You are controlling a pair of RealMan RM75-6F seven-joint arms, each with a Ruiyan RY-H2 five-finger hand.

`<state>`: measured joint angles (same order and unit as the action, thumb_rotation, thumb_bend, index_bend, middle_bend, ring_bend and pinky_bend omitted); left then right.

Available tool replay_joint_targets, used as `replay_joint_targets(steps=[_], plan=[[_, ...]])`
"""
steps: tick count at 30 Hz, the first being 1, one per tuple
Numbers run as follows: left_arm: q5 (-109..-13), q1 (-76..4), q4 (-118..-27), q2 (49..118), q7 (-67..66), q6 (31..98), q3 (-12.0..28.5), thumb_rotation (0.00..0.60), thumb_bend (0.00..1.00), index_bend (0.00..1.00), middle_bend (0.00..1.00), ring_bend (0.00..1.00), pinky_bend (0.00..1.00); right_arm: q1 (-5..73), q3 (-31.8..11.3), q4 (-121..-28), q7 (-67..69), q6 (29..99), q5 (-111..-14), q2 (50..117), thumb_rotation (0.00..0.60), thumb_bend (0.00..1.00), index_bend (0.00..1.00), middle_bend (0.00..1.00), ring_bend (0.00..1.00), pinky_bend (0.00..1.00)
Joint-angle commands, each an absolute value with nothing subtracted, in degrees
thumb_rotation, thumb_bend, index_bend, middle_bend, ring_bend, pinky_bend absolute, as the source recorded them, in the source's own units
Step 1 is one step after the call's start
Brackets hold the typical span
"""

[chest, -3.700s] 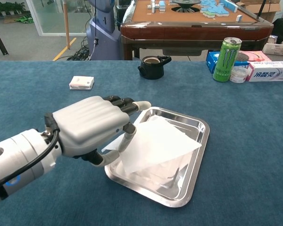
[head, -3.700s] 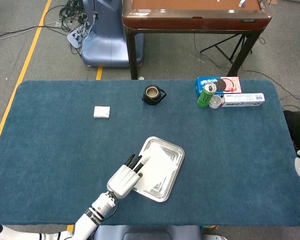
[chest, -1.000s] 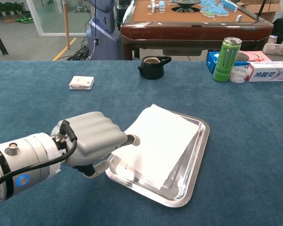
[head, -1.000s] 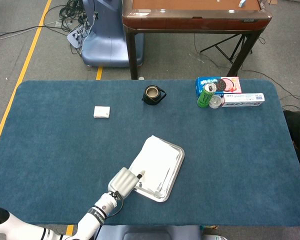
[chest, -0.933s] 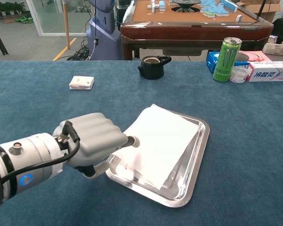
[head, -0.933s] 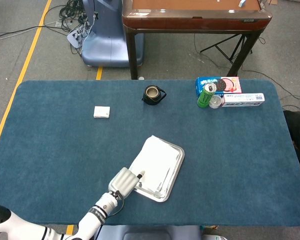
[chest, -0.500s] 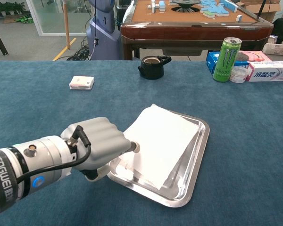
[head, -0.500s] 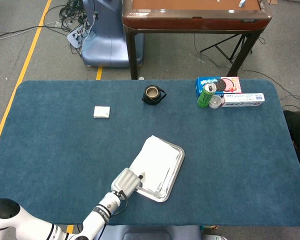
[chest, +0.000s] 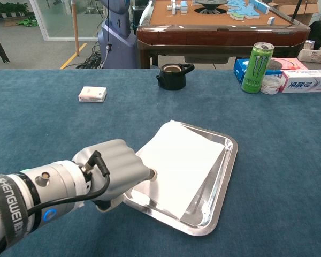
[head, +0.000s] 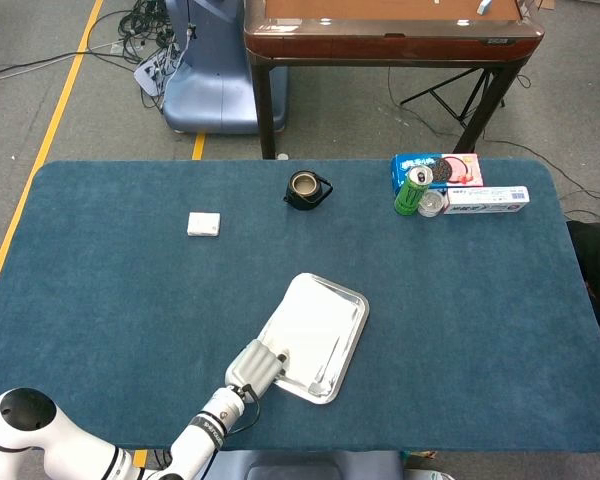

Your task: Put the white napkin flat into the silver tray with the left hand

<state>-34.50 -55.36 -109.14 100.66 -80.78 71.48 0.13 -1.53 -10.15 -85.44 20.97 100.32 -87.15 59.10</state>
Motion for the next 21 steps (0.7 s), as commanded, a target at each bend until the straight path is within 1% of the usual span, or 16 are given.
replay_joint_targets(steps=[1, 13, 21], plan=[[-34.51, -55.60, -109.45, 100.78, -80.60, 72.17, -0.35, 0.600, 0.49, 0.17, 1.00, 0.95, 1.00, -1.57, -10.14, -85.45, 20.96, 100.37, -87.17, 59.08, 0.600, 0.41, 0.51, 0.57, 0.43, 0.46], [-33.85, -56.85, -110.51, 100.74, -79.77, 73.15, -1.48, 0.600, 0.49, 0.18, 1.00, 0.95, 1.00, -2.06, -9.89, -85.38, 21.95, 101.08, -87.76, 58.45, 0.600, 0.41, 0.51, 0.56, 0.43, 0.46], [-33.59, -57.50, -110.72, 100.82, -78.00, 72.41, -1.61, 0.600, 0.49, 0.18, 1.00, 0.95, 1.00, -2.47, -9.81, -85.20, 23.76, 101.63, -88.00, 57.91, 0.600, 0.41, 0.51, 0.56, 0.43, 0.46]])
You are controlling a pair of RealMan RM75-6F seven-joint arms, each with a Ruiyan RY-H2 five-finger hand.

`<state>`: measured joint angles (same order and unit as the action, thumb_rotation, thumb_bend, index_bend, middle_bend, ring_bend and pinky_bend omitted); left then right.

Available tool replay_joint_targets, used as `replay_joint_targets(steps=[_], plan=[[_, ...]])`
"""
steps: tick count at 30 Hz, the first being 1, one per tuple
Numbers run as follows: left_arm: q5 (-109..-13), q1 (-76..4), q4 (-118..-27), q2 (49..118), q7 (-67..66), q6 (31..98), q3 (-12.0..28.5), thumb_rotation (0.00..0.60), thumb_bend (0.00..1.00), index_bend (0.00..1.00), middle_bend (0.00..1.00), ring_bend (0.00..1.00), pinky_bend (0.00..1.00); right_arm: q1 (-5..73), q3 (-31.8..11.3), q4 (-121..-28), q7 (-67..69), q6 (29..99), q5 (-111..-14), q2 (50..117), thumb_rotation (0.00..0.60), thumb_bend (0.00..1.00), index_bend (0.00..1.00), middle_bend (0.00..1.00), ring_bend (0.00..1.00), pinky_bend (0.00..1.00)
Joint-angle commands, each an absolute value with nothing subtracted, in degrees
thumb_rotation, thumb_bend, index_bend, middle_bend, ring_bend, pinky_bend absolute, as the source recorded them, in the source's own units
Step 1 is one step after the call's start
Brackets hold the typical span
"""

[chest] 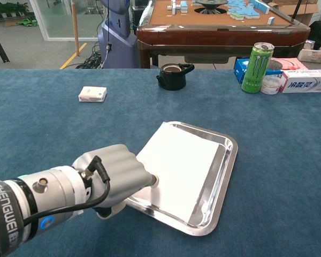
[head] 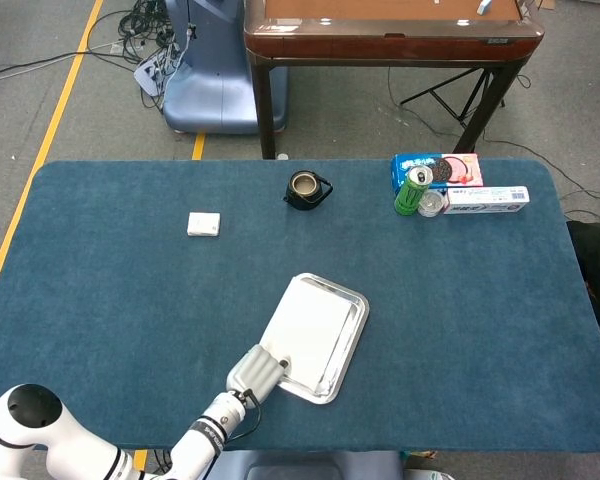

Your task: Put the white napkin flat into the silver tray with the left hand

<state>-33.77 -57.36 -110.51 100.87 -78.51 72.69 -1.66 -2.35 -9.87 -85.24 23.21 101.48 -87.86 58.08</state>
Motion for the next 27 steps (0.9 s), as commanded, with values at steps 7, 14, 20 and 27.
replay_joint_targets(steps=[7, 14, 20, 27], plan=[[-33.53, -58.02, -111.35, 100.38, -76.47, 71.83, -1.78, 0.600, 0.49, 0.18, 1.00, 0.95, 1.00, -2.73, -9.68, -85.01, 25.02, 102.22, -88.49, 57.63, 0.600, 0.41, 0.51, 0.56, 0.43, 0.46], [-34.44, -58.24, -111.20, 100.28, -74.12, 70.76, -2.08, 0.600, 0.49, 0.17, 1.00, 0.95, 1.00, -3.06, -9.80, -84.71, 26.89, 103.14, -88.72, 57.52, 0.600, 0.41, 0.51, 0.56, 0.43, 0.46], [-35.33, -58.46, -110.30, 100.53, -72.60, 70.09, -2.35, 0.600, 0.49, 0.16, 1.00, 0.95, 1.00, -3.21, -10.02, -84.43, 27.58, 103.56, -88.50, 57.60, 0.600, 0.41, 0.51, 0.56, 0.43, 0.46], [-37.26, -58.38, -108.13, 101.66, -71.28, 70.29, -2.72, 0.600, 0.49, 0.10, 1.00, 0.95, 1.00, -3.10, -9.96, -84.24, 27.32, 103.30, -88.54, 57.68, 0.600, 0.41, 0.51, 0.56, 0.43, 0.46]])
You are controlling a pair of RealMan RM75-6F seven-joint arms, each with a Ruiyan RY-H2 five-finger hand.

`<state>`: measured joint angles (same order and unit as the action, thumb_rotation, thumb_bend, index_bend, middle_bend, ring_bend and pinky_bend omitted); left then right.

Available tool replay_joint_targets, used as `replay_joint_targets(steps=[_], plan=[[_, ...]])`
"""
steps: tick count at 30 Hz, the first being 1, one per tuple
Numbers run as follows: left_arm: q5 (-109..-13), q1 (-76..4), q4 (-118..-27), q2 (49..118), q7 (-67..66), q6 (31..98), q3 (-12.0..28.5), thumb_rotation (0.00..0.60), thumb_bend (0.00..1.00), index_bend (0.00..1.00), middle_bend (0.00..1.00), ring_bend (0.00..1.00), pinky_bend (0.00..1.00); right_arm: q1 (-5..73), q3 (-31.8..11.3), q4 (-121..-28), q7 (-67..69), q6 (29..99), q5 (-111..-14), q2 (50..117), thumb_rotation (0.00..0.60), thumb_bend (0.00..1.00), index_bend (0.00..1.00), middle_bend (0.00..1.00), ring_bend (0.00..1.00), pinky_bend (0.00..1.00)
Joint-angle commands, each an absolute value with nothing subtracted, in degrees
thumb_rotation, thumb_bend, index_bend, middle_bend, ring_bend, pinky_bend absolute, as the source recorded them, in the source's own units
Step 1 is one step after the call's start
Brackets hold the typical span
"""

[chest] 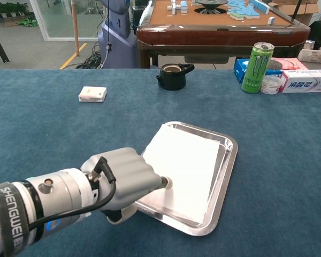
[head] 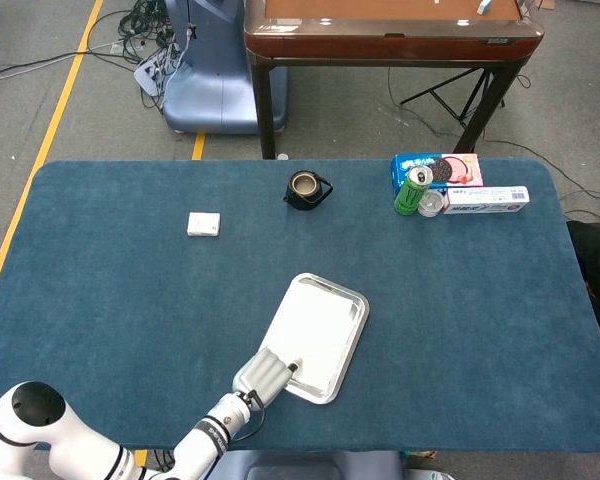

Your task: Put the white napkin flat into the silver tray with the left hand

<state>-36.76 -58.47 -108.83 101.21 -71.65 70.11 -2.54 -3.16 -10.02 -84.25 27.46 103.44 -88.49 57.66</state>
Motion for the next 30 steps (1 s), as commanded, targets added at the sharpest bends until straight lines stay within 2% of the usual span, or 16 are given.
replay_joint_targets(steps=[1, 15, 30], plan=[[-37.32, -58.36, -107.96, 101.74, -71.22, 70.32, -2.76, 0.600, 0.49, 0.10, 1.00, 0.95, 1.00, -3.07, -9.96, -84.25, 27.24, 103.21, -88.52, 57.69, 0.600, 0.41, 0.51, 0.56, 0.43, 0.46], [-38.67, -58.14, -108.76, 100.93, -70.78, 71.17, -3.07, 0.600, 0.49, 0.10, 1.00, 0.95, 1.00, -2.99, -9.99, -84.24, 27.11, 103.00, -88.37, 57.70, 0.600, 0.41, 0.51, 0.56, 0.43, 0.46], [-34.13, -59.13, -105.99, 100.03, -70.53, 70.55, 0.03, 0.600, 0.49, 0.12, 1.00, 0.95, 1.00, -2.81, -10.01, -84.17, 27.04, 102.49, -88.15, 57.74, 0.600, 0.41, 0.51, 0.56, 0.43, 0.46]])
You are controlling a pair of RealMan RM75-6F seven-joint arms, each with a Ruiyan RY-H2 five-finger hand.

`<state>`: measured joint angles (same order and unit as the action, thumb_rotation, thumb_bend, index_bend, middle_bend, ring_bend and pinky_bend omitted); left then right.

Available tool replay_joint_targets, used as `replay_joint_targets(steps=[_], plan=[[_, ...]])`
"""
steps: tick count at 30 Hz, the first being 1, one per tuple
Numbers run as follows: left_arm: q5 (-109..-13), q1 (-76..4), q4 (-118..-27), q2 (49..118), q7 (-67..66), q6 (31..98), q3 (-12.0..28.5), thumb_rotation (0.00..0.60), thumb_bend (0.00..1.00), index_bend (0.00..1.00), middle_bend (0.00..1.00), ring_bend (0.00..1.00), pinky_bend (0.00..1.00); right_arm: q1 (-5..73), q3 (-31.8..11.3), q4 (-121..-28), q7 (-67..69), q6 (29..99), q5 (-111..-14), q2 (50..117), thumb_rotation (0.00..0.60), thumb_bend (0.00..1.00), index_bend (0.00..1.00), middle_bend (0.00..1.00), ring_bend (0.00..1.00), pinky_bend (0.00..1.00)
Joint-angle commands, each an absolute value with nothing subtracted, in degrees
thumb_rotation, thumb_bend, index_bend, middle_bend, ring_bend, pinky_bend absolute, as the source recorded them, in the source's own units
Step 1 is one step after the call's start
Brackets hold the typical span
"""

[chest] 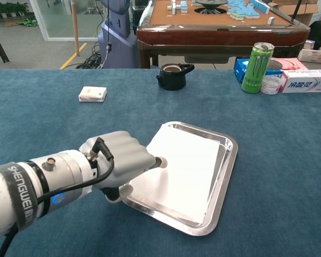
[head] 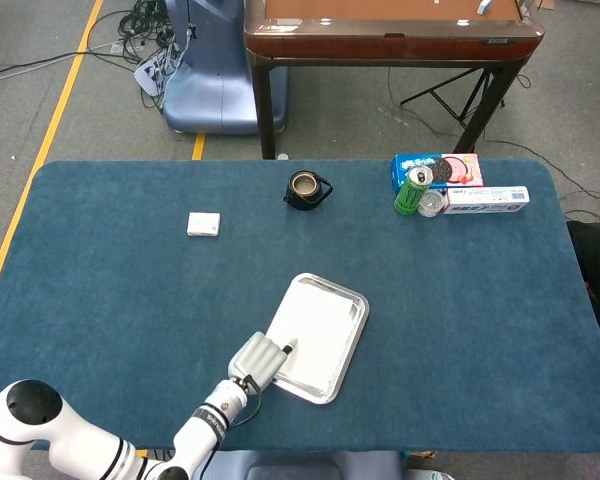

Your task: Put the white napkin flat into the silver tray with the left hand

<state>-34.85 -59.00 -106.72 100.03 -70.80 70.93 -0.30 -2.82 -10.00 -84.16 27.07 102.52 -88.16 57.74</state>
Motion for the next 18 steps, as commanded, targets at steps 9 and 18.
replay_joint_targets(steps=[9, 18], plan=[[-33.22, -59.55, -104.60, 100.32, -69.78, 69.40, 0.06, 0.600, 0.49, 0.12, 1.00, 0.95, 1.00, -2.79, -10.01, -84.18, 26.92, 102.44, -88.11, 57.79, 0.600, 0.41, 0.51, 0.56, 0.43, 0.46], [-32.19, -60.46, -103.76, 101.33, -70.68, 68.92, -0.12, 0.600, 0.49, 0.12, 1.00, 0.95, 1.00, -2.83, -9.99, -84.20, 26.94, 102.47, -88.11, 57.76, 0.600, 0.41, 0.51, 0.56, 0.43, 0.46]])
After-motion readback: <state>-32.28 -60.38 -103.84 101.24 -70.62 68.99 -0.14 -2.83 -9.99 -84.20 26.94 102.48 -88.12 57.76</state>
